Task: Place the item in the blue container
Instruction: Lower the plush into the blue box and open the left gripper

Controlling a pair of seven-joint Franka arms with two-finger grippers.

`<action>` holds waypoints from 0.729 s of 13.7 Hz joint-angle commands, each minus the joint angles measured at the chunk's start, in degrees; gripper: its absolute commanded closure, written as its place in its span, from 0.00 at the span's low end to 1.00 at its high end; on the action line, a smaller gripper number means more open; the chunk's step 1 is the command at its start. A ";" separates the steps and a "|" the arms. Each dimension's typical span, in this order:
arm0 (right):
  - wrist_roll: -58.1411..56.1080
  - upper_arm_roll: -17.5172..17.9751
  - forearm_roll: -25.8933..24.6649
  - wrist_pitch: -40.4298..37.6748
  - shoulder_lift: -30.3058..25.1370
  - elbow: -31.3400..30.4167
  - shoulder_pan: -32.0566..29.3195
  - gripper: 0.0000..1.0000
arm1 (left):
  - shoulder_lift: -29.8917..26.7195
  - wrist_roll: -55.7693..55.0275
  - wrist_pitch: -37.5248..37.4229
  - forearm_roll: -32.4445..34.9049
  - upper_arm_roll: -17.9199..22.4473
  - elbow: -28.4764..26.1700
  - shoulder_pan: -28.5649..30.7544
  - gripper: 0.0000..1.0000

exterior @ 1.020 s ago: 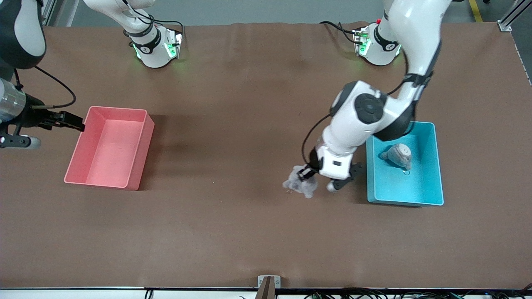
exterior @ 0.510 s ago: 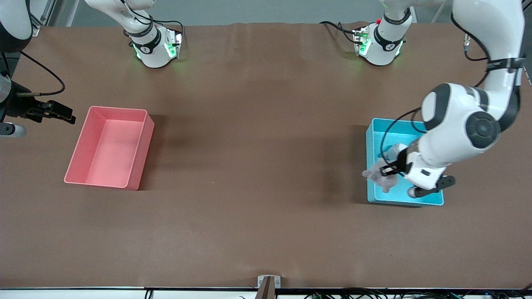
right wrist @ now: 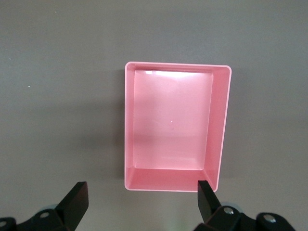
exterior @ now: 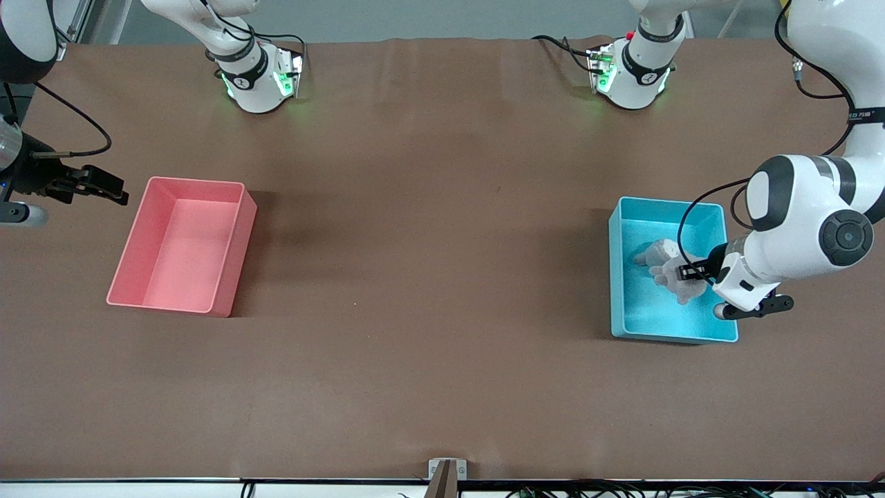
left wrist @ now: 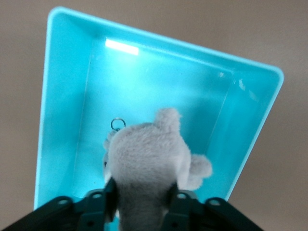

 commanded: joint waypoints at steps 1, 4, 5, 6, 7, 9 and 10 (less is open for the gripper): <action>0.29 0.73 -0.81 -0.09 -1.33 0.66 -0.82 0.00 | -4.94 -0.16 -4.67 1.76 -0.85 3.91 -0.31 0.00; 0.20 0.73 -1.17 -5.35 1.38 8.38 -1.17 0.00 | -7.85 2.46 -13.64 1.93 -0.85 13.39 0.04 0.00; 0.46 0.73 -1.25 -5.71 2.44 9.54 -1.08 0.00 | -8.21 3.95 -15.23 2.02 -0.76 16.29 -0.05 0.00; 0.55 0.73 -1.17 -5.63 2.89 9.90 -0.91 0.00 | -8.47 5.19 -18.12 2.02 -0.85 18.15 -0.05 0.00; 0.64 0.73 -0.99 -5.89 2.89 9.99 -0.99 0.00 | -8.82 5.37 -21.36 2.02 -0.93 19.99 -0.22 0.00; 0.64 0.73 -0.29 -8.24 2.54 9.73 -0.82 0.00 | -11.27 5.37 -25.95 1.93 -1.11 21.68 -0.31 0.00; 0.64 0.81 -0.29 -8.79 2.02 9.29 -0.56 0.00 | -13.46 5.37 -27.36 1.59 -1.02 21.68 -0.31 0.00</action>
